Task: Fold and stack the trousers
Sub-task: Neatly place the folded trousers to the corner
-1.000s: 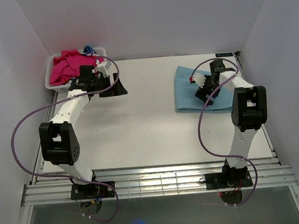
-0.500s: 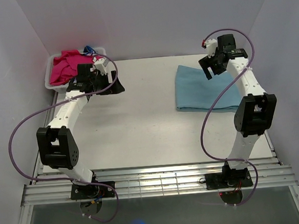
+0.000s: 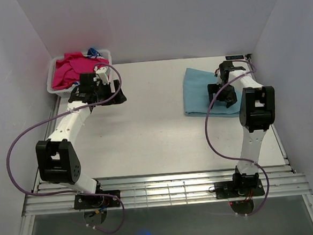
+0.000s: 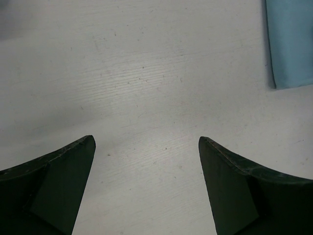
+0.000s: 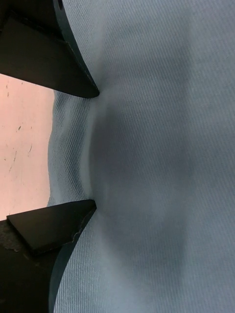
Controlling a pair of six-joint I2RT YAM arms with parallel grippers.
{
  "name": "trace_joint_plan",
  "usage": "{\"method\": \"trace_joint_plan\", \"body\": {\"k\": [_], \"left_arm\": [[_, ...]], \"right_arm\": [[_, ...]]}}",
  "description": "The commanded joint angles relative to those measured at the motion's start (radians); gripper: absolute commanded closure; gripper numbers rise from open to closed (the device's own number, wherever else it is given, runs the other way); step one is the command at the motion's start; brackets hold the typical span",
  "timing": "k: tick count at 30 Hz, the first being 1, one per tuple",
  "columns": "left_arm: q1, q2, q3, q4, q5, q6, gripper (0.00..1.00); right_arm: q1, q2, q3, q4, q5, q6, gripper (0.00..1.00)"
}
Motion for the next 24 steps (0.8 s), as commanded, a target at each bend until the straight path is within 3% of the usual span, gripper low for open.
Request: {"method": "trace_joint_plan", "body": {"k": [1, 6, 11, 19, 24], "left_arm": [[0.006, 0.014, 0.006, 0.001, -0.017, 0.016, 0.02], [0.011, 0.055, -0.003, -0.002, -0.017, 0.025, 0.02], [0.016, 0.099, -0.008, 0.002, -0.005, 0.024, 0.02], [0.022, 0.15, 0.003, -0.004, 0.003, 0.031, 0.02], [0.025, 0.158, 0.011, -0.013, -0.005, 0.033, 0.02]], "right_arm": [[-0.022, 0.123, 0.133, 0.046, 0.014, -0.033, 0.1], [-0.114, 0.271, 0.333, 0.066, -0.015, -0.152, 0.1], [-0.159, 0.349, 0.423, 0.092, -0.127, -0.236, 0.1], [-0.191, 0.452, 0.612, 0.129, -0.106, -0.286, 0.1], [-0.193, 0.489, 0.647, 0.159, -0.101, -0.254, 0.1]]}}
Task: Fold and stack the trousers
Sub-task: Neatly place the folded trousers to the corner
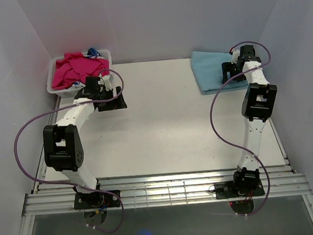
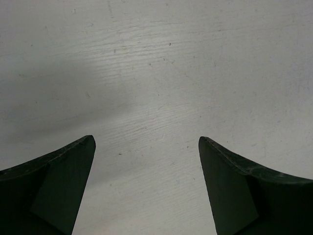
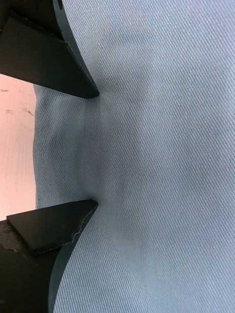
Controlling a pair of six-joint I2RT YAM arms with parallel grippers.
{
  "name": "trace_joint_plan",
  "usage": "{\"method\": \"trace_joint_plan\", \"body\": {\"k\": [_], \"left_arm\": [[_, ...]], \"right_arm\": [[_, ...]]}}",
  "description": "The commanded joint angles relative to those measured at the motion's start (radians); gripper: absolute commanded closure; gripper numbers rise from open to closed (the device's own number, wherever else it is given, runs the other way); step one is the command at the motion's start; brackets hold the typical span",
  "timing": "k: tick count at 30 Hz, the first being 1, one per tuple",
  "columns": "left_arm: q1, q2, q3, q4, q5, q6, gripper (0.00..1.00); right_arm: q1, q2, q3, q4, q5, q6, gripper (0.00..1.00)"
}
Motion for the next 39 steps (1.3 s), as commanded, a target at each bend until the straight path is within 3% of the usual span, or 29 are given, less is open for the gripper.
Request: {"method": "trace_joint_plan", "body": {"k": [1, 10, 16, 22, 26, 32, 39], "left_arm": [[0.007, -0.009, 0.019, -0.013, 0.005, 0.013, 0.02], [0.013, 0.003, 0.1, -0.075, 0.034, 0.024, 0.02], [0.059, -0.009, 0.215, -0.143, 0.183, 0.045, 0.02], [0.067, 0.006, 0.361, -0.26, 0.217, 0.122, 0.02], [0.068, -0.067, 0.301, -0.246, 0.226, 0.203, 0.02], [0.068, -0.227, 0.106, -0.2, 0.14, 0.237, 0.02], [0.067, -0.406, -0.092, -0.154, 0.163, 0.23, 0.02]], "right_arm": [[-0.003, 0.08, 0.012, 0.051, 0.028, -0.002, 0.1], [0.0, 0.057, 0.026, 0.033, -0.035, 0.012, 0.1], [0.006, -0.268, -0.219, 0.117, -0.122, -0.02, 0.1], [0.018, -0.624, -0.351, 0.08, -0.206, -0.051, 0.1], [0.017, -0.788, -0.564, 0.054, -0.168, 0.024, 0.1], [0.012, -1.042, -0.879, -0.004, -0.36, -0.101, 0.1], [0.033, -1.319, -1.181, 0.04, -0.368, -0.106, 0.1]]}}
